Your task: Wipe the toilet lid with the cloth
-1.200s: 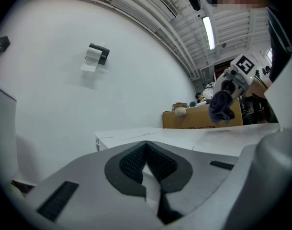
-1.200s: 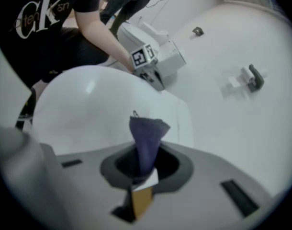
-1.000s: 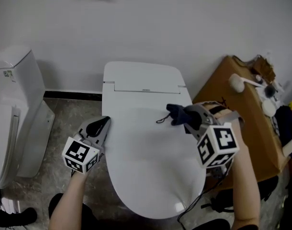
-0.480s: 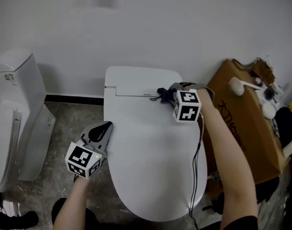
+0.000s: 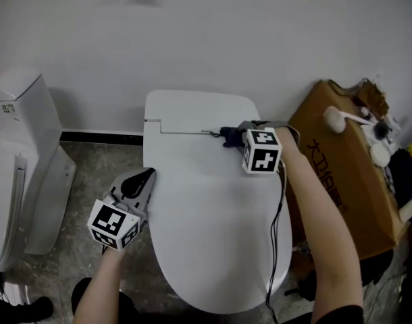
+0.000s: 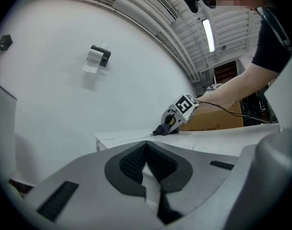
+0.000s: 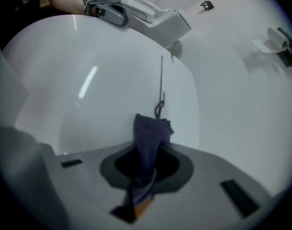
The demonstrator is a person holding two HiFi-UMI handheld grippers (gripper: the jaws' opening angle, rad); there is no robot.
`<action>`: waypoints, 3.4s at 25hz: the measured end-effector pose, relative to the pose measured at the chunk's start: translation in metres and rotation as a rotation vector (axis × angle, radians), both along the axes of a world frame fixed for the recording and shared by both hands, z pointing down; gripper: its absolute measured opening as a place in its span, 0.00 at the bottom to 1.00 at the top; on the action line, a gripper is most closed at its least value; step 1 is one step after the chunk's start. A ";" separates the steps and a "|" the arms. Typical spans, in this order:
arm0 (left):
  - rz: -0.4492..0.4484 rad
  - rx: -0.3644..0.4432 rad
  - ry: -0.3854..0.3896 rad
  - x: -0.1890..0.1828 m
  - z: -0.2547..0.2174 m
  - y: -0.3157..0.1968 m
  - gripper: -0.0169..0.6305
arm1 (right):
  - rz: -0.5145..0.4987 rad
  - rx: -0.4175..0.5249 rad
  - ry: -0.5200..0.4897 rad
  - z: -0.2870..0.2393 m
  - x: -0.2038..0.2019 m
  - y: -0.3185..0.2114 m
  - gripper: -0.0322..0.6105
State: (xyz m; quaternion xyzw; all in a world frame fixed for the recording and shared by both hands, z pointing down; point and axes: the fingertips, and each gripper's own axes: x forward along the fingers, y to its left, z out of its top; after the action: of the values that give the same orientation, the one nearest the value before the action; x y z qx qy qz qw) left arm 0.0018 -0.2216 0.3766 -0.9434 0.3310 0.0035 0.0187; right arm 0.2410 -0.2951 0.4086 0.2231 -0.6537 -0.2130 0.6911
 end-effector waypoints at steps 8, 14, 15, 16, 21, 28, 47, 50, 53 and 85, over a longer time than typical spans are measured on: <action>-0.006 -0.004 0.001 0.001 0.000 -0.001 0.05 | 0.004 0.000 -0.038 0.001 -0.005 0.015 0.15; -0.005 -0.001 -0.001 0.000 -0.001 0.000 0.05 | -0.007 -0.007 -0.043 0.001 -0.007 0.030 0.15; -0.005 0.000 0.000 0.000 -0.001 0.000 0.05 | -0.007 -0.007 -0.043 0.000 -0.008 0.032 0.15; -0.004 -0.001 0.003 0.000 -0.001 0.000 0.05 | -0.007 -0.006 -0.045 0.001 -0.008 0.033 0.15; -0.006 -0.003 0.004 0.000 0.000 0.000 0.05 | -0.008 -0.006 -0.057 0.001 -0.010 0.046 0.15; -0.005 -0.004 0.006 0.000 0.000 0.000 0.05 | -0.014 0.004 -0.069 0.001 -0.011 0.064 0.15; -0.009 -0.001 -0.008 0.000 0.000 0.001 0.05 | -0.025 0.004 -0.068 0.001 -0.017 0.113 0.15; -0.011 0.000 -0.014 0.000 0.000 0.002 0.05 | -0.024 0.004 -0.072 0.001 -0.017 0.120 0.15; -0.011 -0.001 -0.014 0.001 0.000 0.003 0.05 | -0.022 0.005 -0.076 0.001 -0.018 0.127 0.15; 0.003 0.007 -0.037 0.002 -0.001 0.005 0.05 | -0.019 -0.043 -0.103 0.002 -0.036 0.228 0.15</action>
State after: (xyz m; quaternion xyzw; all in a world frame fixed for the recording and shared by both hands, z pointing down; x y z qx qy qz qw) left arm 0.0038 -0.2169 0.3759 -0.9437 0.3293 -0.0127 0.0283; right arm 0.2047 -0.0668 0.4102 0.2127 -0.6948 -0.1935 0.6592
